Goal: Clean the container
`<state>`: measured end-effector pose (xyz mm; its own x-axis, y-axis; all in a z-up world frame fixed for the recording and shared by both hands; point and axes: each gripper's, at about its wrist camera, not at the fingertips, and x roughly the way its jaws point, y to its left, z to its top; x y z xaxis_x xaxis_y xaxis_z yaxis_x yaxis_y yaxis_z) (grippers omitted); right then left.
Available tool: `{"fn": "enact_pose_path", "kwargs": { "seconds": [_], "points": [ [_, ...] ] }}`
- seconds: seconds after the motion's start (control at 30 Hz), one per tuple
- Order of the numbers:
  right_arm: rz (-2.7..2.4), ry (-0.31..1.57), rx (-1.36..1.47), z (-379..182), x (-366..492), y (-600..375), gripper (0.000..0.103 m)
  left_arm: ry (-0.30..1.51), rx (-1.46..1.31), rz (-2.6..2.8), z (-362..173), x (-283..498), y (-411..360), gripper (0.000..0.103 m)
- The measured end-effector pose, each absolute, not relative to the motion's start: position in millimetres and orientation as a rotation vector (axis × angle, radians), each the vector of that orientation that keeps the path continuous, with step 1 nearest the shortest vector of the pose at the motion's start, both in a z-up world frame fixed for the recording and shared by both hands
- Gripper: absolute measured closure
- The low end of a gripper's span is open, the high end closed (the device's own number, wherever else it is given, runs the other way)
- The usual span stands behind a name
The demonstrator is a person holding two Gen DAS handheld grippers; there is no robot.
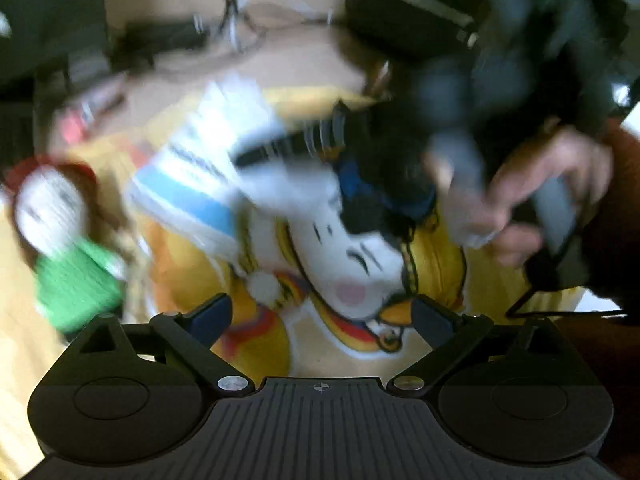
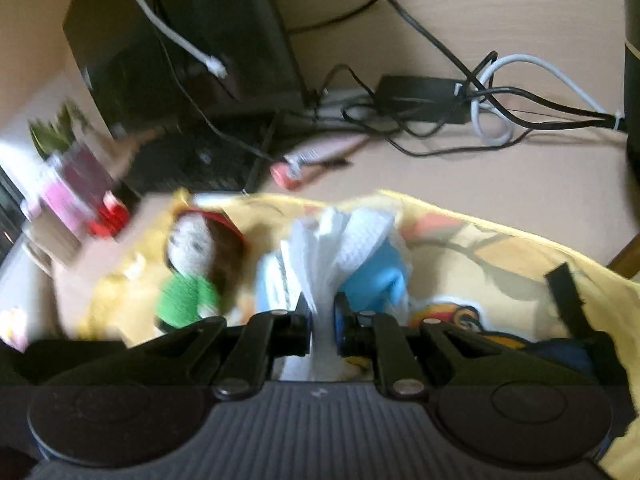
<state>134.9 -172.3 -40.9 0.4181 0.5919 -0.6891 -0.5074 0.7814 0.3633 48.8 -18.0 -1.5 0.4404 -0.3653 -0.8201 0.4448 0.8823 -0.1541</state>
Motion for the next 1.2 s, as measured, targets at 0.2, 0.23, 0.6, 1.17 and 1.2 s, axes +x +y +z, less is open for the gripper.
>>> {"fn": "enact_pose_path", "kwargs": {
  "seconds": [0.2, 0.23, 0.6, 1.17, 1.2],
  "points": [
    [0.679, 0.994, 0.124, -54.1, 122.7, -199.4, 0.086, 0.913, -0.011, -0.129, 16.8, 66.8, 83.2, 0.004],
    [0.701, 0.986, 0.119, -52.8, 115.9, -202.1, 0.084, 0.927, -0.045, -0.063, 10.1, 70.7, 101.6, 0.004],
    [0.712, 0.992, 0.007, -35.6, 70.5, -251.8, 0.066, 1.053, -0.074, 0.168, -51.2, 84.0, 165.4, 0.003],
    [0.334, 1.208, -0.336, -54.0, 39.1, -365.6, 0.036, 1.102, -0.093, 0.191, -52.8, 67.6, 165.4, 0.002],
    [0.320, 1.205, -0.378, -53.9, 38.8, -366.7, 0.038, 1.102, -0.094, 0.193, -52.9, 65.3, 165.2, 0.002]
  ]
}}
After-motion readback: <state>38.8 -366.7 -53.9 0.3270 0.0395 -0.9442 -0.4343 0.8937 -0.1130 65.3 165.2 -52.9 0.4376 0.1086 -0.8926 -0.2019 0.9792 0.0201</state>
